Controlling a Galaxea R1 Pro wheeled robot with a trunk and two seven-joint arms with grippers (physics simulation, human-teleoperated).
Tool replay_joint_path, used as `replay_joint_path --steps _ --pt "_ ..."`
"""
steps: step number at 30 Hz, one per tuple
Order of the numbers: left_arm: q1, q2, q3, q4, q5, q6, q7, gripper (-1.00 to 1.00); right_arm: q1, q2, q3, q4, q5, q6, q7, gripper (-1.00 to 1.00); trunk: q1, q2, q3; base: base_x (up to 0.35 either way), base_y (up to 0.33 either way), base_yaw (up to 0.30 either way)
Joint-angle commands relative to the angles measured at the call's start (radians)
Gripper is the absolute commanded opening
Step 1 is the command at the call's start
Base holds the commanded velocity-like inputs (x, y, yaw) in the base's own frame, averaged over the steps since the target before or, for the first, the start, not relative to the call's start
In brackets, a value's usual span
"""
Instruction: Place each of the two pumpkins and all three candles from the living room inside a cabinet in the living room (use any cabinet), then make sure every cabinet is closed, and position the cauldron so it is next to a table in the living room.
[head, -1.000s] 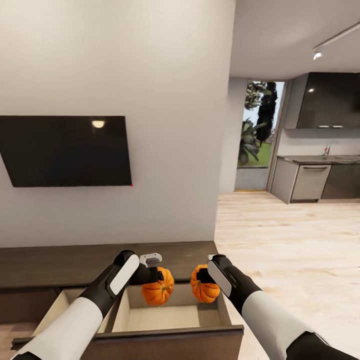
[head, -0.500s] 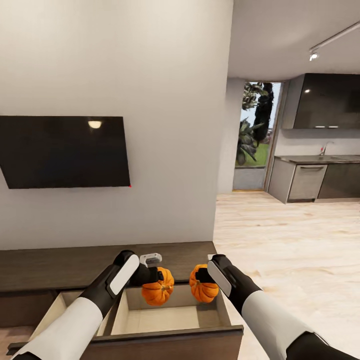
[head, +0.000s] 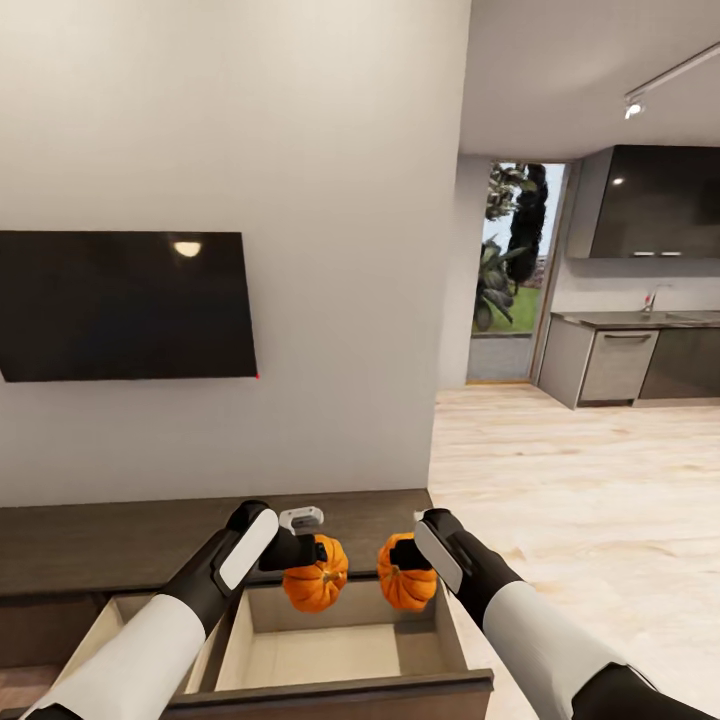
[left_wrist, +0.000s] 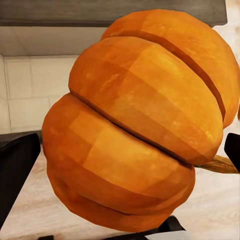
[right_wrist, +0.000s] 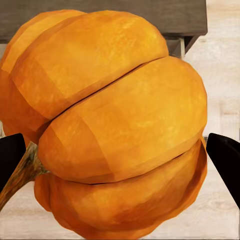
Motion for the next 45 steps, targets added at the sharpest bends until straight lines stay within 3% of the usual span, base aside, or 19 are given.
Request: replay_joint_path --steps 1,8,35,45 --pt "-0.001 0.000 -0.002 -0.001 0.011 0.002 0.010 -1.00 -0.001 -0.001 0.005 -0.002 -0.009 0.006 -0.010 -1.00 0.000 -0.001 -0.001 0.014 0.000 0.000" --pt "-0.001 0.000 -0.002 0.000 0.012 0.005 0.010 -1.00 -0.001 0.009 0.005 -0.001 -0.008 0.024 -0.009 -1.00 0.000 -0.001 -0.001 0.004 0.000 0.000" --pt "-0.002 -0.001 -0.001 0.035 0.016 0.010 0.004 -1.00 -0.001 0.025 0.005 0.002 -0.008 0.029 -0.009 -1.00 0.104 -0.190 -0.086 0.000 0.000 0.000" --pt "-0.003 -0.001 -0.001 0.036 0.017 0.011 0.004 -1.00 -0.001 0.027 0.034 0.003 -0.008 0.029 -0.009 -1.00 0.142 -0.260 -0.117 0.000 0.000 0.000"
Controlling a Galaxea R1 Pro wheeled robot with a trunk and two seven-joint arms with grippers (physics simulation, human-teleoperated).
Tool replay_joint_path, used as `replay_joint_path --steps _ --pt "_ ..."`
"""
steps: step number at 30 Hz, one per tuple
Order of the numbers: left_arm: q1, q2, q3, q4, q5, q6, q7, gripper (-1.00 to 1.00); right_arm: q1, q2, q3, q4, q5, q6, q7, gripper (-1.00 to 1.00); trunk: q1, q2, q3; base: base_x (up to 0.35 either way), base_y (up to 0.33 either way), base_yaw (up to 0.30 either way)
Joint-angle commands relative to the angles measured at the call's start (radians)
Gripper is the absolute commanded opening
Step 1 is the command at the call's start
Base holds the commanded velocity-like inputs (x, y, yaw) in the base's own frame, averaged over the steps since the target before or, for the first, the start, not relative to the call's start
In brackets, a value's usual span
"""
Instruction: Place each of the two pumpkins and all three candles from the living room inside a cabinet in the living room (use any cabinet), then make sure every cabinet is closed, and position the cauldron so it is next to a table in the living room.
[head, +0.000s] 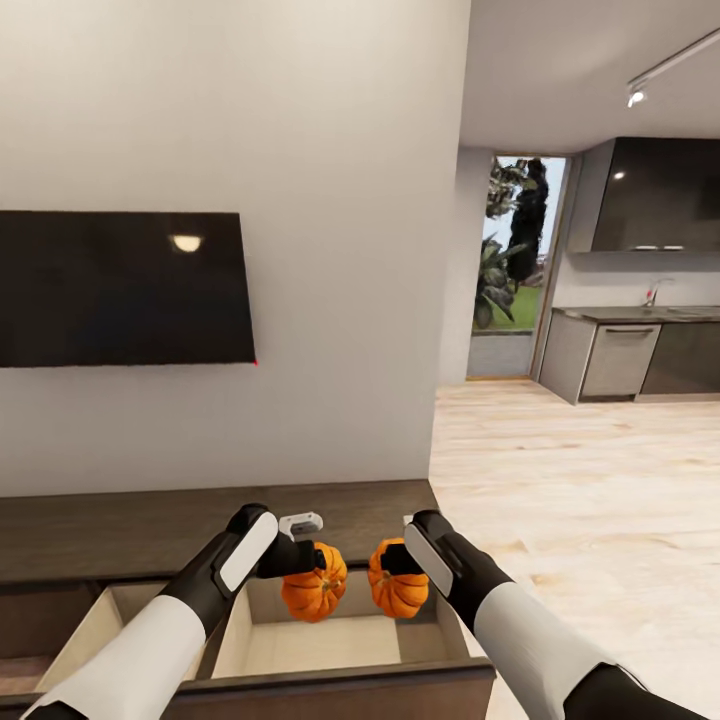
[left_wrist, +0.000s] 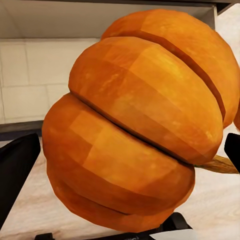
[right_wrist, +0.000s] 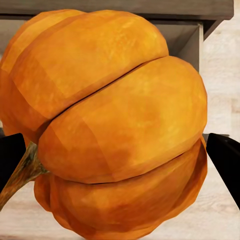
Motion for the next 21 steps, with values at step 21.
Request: replay_joint_path --steps 21 --pt "-0.004 0.000 -0.001 -0.001 0.012 0.001 0.010 -1.00 -0.001 0.003 0.012 -0.001 -0.008 0.021 -0.010 -1.00 0.081 -0.148 -0.067 0.000 0.000 0.000"
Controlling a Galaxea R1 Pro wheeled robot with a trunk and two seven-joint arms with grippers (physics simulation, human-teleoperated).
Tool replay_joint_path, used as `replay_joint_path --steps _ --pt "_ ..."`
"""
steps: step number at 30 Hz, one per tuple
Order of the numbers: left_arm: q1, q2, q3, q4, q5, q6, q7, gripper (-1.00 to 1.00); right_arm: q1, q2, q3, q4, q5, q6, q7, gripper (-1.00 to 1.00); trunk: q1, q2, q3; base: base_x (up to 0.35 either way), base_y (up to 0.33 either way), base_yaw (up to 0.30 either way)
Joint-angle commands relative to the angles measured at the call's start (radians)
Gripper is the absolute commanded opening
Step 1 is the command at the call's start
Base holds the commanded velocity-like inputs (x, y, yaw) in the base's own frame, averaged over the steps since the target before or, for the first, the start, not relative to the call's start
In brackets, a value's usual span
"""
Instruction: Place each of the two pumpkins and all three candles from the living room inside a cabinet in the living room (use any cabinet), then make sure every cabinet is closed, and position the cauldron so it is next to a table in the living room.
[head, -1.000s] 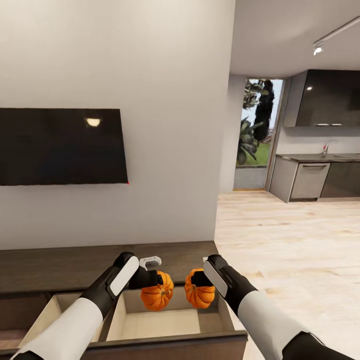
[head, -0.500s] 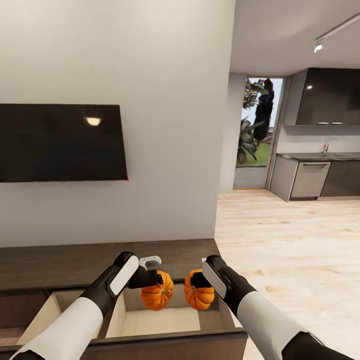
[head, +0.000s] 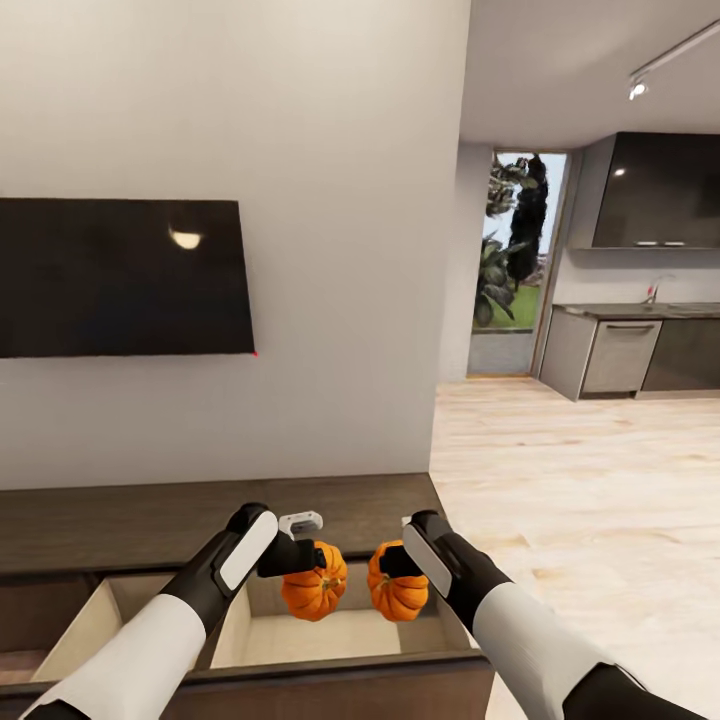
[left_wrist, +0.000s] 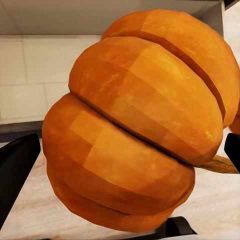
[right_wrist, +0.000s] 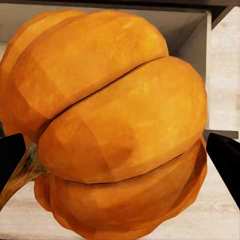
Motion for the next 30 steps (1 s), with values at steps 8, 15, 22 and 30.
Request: replay_joint_path --steps 8,15,22,30 --pt "-0.001 0.000 -0.002 -0.001 0.011 0.002 0.010 -1.00 -0.001 0.002 0.005 -0.001 -0.010 0.002 -0.010 -1.00 0.031 -0.057 -0.026 0.000 0.000 0.000" --pt "-0.001 0.000 -0.002 -0.001 0.011 0.002 0.008 -1.00 -0.001 0.002 0.015 -0.001 -0.010 0.002 -0.010 -1.00 0.058 -0.106 -0.048 0.000 0.000 0.000" --pt "-0.001 0.000 -0.002 -0.001 0.011 0.002 0.008 -1.00 -0.001 0.004 0.018 -0.001 -0.010 0.002 -0.010 -1.00 0.084 -0.155 -0.070 0.000 0.000 0.000" --pt "-0.001 0.000 -0.002 -0.002 0.013 0.002 0.008 -1.00 -0.001 0.004 0.019 -0.002 -0.010 0.002 -0.010 -1.00 0.092 -0.169 -0.076 0.000 0.000 0.000"
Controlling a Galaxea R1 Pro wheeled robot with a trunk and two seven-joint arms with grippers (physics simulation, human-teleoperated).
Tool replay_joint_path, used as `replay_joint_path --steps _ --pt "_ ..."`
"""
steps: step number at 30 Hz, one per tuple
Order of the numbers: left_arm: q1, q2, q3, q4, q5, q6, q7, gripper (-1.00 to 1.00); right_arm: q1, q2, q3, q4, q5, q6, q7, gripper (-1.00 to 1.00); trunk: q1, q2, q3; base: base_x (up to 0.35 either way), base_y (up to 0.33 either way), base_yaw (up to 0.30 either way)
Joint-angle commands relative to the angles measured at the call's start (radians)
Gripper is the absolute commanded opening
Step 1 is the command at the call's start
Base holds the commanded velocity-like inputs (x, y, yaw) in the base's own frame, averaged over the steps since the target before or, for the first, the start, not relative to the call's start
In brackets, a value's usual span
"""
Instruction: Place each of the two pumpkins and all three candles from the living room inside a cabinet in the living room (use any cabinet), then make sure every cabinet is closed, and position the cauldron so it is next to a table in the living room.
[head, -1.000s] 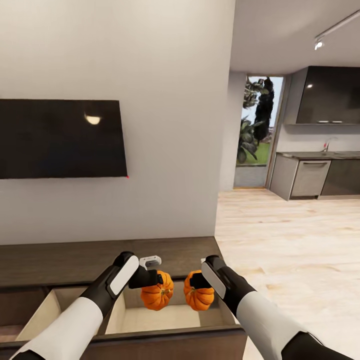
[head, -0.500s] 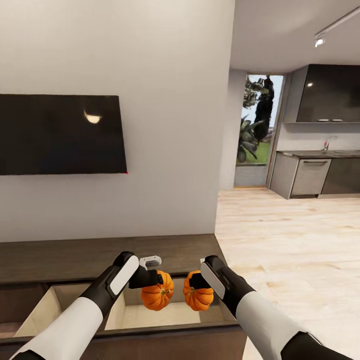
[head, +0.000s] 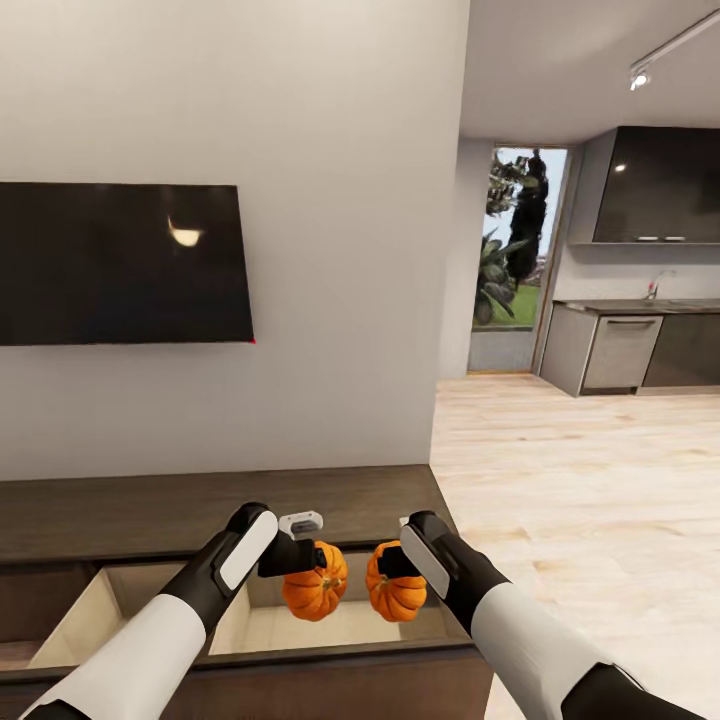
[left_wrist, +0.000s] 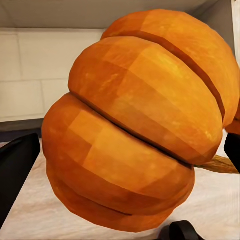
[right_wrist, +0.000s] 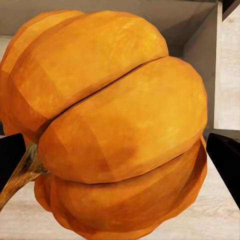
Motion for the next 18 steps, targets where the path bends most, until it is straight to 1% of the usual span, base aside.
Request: replay_joint_path --steps 1,4,7,10,14,18 --pt "-0.001 0.000 -0.002 -0.001 0.011 0.001 0.010 -1.00 -0.001 -0.001 0.005 -0.001 -0.010 0.002 -0.010 -1.00 0.000 -0.001 -0.001 0.000 0.000 0.000" --pt "-0.001 0.000 -0.002 0.000 0.011 0.001 0.010 -1.00 -0.001 0.000 0.005 -0.002 -0.010 0.002 -0.010 -1.00 0.000 -0.001 -0.001 0.045 0.000 0.000" --pt "-0.001 0.000 -0.002 0.000 0.011 0.002 0.010 -1.00 -0.001 0.000 0.005 -0.002 -0.010 0.002 -0.010 -1.00 0.000 -0.001 -0.001 0.198 0.000 0.000" --pt "-0.001 0.000 -0.002 0.000 0.011 0.003 0.010 -1.00 -0.001 0.000 0.010 -0.003 -0.010 0.000 -0.009 -1.00 0.000 -0.001 -0.001 0.090 0.000 0.000" --pt "-0.001 0.000 -0.002 -0.001 0.010 0.003 0.010 -1.00 -0.001 0.000 0.041 -0.005 -0.010 -0.001 -0.007 -1.00 0.000 -0.001 -0.001 0.025 0.000 0.000" --pt "-0.001 0.000 -0.002 0.000 0.010 0.003 0.010 -1.00 -0.001 0.000 0.051 -0.005 -0.010 -0.003 -0.006 -1.00 0.000 -0.001 -0.001 0.118 0.000 0.000"
